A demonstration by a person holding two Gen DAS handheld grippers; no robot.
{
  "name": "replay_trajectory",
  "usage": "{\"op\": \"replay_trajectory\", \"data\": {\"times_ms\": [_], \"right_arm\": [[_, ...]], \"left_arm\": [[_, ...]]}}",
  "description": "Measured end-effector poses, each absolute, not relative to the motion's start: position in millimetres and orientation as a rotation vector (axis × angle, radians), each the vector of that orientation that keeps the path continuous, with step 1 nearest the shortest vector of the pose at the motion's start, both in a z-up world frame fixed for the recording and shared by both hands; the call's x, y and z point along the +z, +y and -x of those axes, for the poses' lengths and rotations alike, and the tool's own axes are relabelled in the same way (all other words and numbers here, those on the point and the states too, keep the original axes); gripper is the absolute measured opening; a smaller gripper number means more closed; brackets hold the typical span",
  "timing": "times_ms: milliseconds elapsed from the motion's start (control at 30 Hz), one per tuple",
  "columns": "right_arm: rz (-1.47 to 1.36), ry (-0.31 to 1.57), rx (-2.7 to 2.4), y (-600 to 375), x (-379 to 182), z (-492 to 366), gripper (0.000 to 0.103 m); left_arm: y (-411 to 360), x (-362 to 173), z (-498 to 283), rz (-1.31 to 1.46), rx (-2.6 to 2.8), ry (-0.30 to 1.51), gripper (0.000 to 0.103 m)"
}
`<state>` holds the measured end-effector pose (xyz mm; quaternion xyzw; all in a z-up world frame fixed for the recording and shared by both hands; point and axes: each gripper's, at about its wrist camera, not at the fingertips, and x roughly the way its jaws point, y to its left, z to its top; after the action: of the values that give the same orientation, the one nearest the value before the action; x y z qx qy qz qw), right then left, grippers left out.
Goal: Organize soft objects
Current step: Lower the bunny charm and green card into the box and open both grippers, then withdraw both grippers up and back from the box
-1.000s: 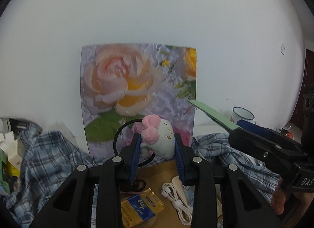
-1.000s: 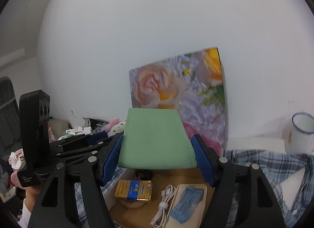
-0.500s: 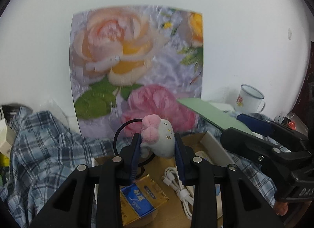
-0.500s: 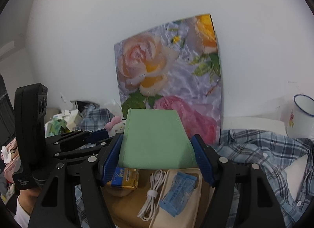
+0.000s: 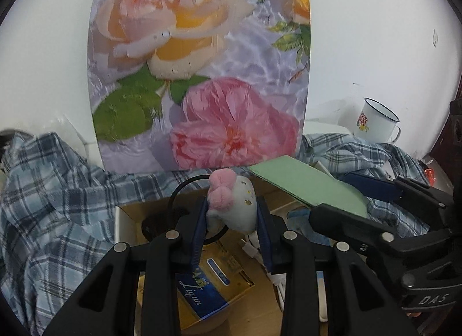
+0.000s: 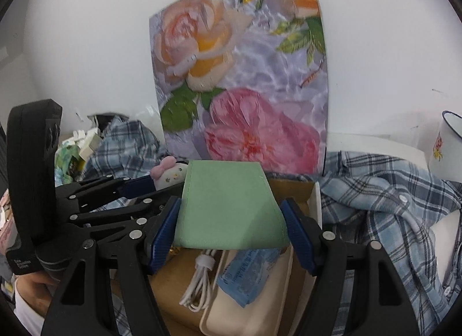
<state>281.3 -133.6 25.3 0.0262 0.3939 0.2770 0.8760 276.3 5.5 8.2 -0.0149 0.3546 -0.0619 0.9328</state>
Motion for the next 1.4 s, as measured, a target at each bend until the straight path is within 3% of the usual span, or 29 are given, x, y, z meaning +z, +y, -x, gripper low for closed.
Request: {"op": "replay_trajectory", "data": {"times_ms": [433,500,533,567,633,1400], "right_arm": [[-0.029,0.910,0.560,-129.8,4.9,-288.1,0.073],[-0.030,0.910,0.542,-131.0,6.7,-288.4,0.080],[-0.035,0.907,0.531,-133.0,8.0,-288.6,0.085],[-0.043,0.903,0.516,-136.7,9.3,-289.1,0.092],[-0.069,0.899,0.491,-144.7,11.6,-291.1,0.102],[-0.078,0.779,0.503,-154.1,52.9,-282.8,0.103]], "left_arm": [[8.4,-3.3,-284.1,0.025,-0.099,0.765,0.037],[10.3,0.2,-284.5,0.025,-0.058,0.759,0.065],[13.8,1.2,-284.4,0.034,-0.039,0.753,0.088],[19.4,4.2,-281.3,0.059,-0.036,0.725,0.097],[25.2,7.4,-279.0,0.096,-0.056,0.704,0.103],[15.5,49.4,-259.7,0.029,-0.043,0.582,0.103]]}}
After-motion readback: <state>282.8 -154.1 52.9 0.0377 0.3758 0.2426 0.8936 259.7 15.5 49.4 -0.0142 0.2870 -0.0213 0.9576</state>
